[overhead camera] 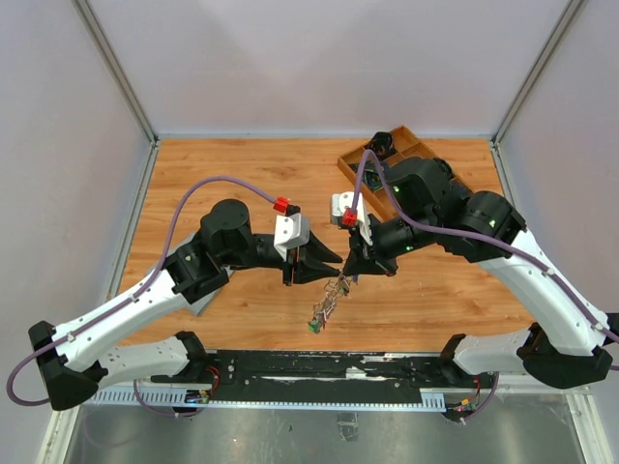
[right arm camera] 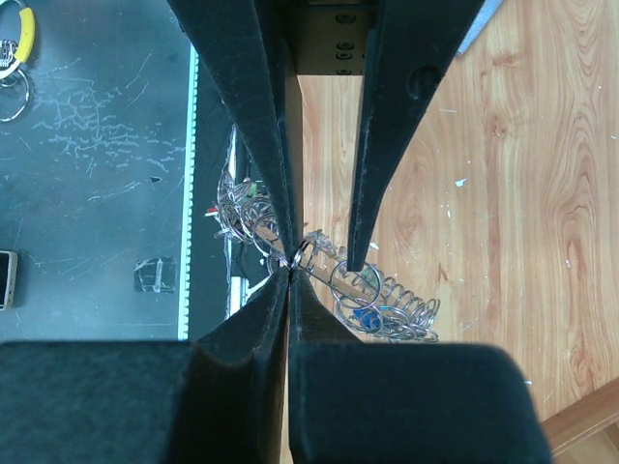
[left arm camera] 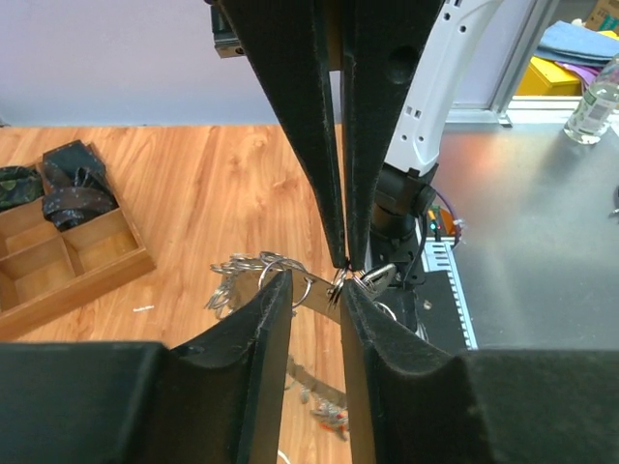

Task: Put the keys on the keyring

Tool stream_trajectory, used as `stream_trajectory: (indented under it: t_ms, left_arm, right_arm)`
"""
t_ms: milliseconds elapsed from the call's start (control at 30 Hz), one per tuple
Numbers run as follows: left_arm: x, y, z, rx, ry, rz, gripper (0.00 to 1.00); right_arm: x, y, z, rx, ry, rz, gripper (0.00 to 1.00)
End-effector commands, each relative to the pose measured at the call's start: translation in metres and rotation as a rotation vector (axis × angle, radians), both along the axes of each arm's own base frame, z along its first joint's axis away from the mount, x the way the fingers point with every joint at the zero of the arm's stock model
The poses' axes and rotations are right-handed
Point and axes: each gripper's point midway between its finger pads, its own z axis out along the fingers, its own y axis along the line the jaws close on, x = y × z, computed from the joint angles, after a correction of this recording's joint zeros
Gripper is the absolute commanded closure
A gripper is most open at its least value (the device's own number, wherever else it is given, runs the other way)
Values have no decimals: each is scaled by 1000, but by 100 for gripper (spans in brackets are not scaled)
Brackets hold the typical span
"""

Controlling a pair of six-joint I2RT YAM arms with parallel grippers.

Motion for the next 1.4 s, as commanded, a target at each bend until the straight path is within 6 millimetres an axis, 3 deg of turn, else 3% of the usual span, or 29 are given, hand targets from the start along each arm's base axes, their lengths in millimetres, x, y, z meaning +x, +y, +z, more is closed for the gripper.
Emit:
stream_trajectory:
  t_ms: [0,200,400,600,800,1100,1233,1367]
  left_arm:
    - [-3,-4,14,-23,-37,-16,71]
    - [-5,-5,13,-16,-38,-23,99]
    - [-1,0,17,-29,-45,28,99]
    - [9,6,22,-57,-33,113,100]
    - [19,14,29,-117,-22,206,100]
    - [17,20,45,-226,-4,228,99]
    - [16,23,50,-263,6,238,99]
    - [13,26,55,-292,12,233,100]
  right_arm:
    - [-8,7,14,72,-34,50,99]
    - [-6,7,12,71,-41,40,100]
    - [3,3,18,102,-84,-36,97]
    - [21,-5,34,217,-136,-234,69]
    - [30,-11,40,396,-53,-441,57]
    - [49,-10,26,585,162,-700,52]
    - [46,-3,28,655,217,-679,54]
    - [32,7,34,693,201,-551,57]
